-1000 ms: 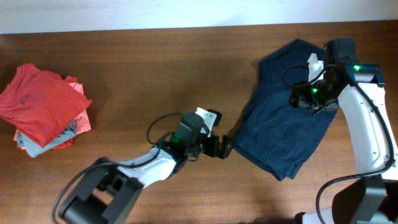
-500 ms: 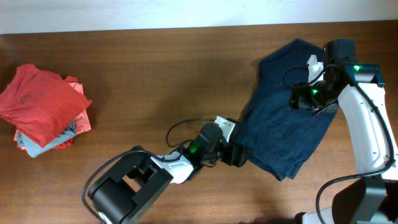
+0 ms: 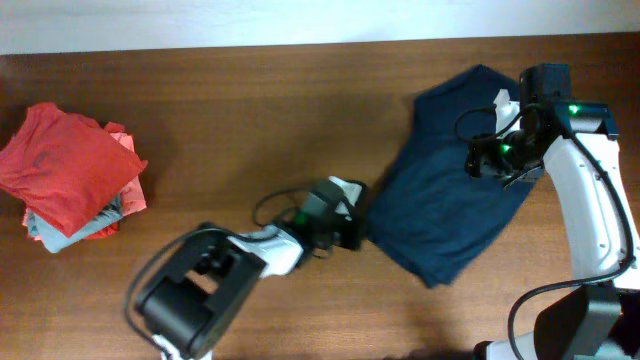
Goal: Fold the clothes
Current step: 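Grasp the left end of the navy shorts with the left gripper, then stretch the shorts flat, right gripper regrasping the right end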
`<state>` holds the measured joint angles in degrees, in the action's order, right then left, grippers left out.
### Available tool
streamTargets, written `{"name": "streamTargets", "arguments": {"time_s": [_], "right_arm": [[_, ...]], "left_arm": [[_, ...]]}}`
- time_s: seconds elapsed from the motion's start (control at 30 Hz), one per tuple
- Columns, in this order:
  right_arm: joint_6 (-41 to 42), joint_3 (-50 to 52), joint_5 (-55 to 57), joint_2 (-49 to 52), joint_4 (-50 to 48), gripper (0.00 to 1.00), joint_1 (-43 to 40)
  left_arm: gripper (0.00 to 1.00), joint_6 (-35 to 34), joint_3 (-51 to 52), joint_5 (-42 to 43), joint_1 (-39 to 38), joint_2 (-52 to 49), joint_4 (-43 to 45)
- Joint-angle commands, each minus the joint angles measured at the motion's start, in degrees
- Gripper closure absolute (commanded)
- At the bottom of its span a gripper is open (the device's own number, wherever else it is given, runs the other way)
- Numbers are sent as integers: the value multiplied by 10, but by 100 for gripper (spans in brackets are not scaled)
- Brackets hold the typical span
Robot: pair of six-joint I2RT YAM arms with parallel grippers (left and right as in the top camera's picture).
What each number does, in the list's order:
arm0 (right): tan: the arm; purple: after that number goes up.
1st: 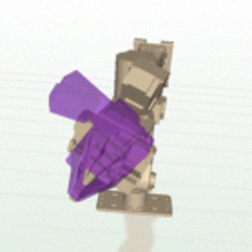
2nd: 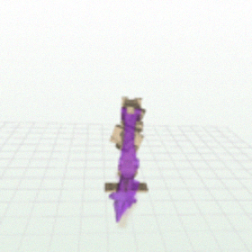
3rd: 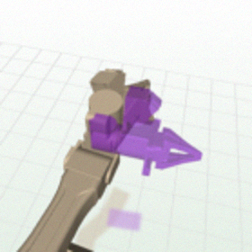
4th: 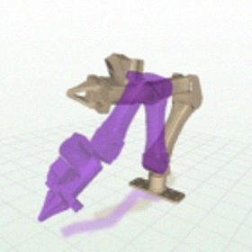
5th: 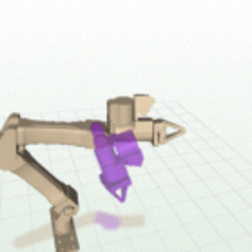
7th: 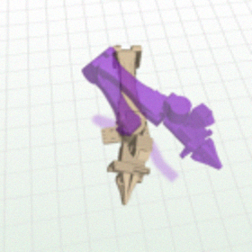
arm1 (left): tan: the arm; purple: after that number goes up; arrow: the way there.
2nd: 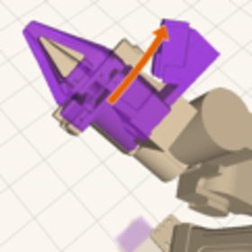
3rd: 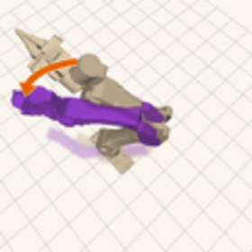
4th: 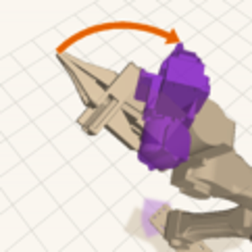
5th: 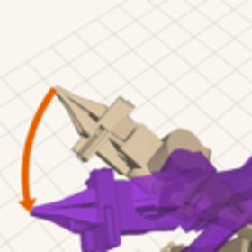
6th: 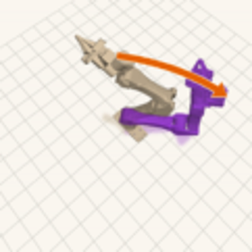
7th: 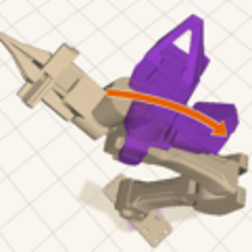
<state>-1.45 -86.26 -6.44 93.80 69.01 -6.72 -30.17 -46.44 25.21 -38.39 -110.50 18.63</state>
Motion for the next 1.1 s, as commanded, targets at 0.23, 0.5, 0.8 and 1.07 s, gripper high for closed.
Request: {"name": "streamTargets", "arguments": {"time_s": [0.23, 0.5, 0.8, 1.07], "right_arm": [[4, -5, 9, -14, 2, 34, -1], [0, -4, 9, -10, -29, 17, -1], [-28, -2, 5, 64, -71, 10, -1], [-58, -2, -91, 127, -132, 8, -54]], "left_arm": [[30, 75, -28, 73, 370, 189, -104], [1, 110, -34, 73, 410, 204, -310], [1, 120, -33, -38, 391, 163, -358], [1, 145, -33, 23, 382, 73, -240]]}}
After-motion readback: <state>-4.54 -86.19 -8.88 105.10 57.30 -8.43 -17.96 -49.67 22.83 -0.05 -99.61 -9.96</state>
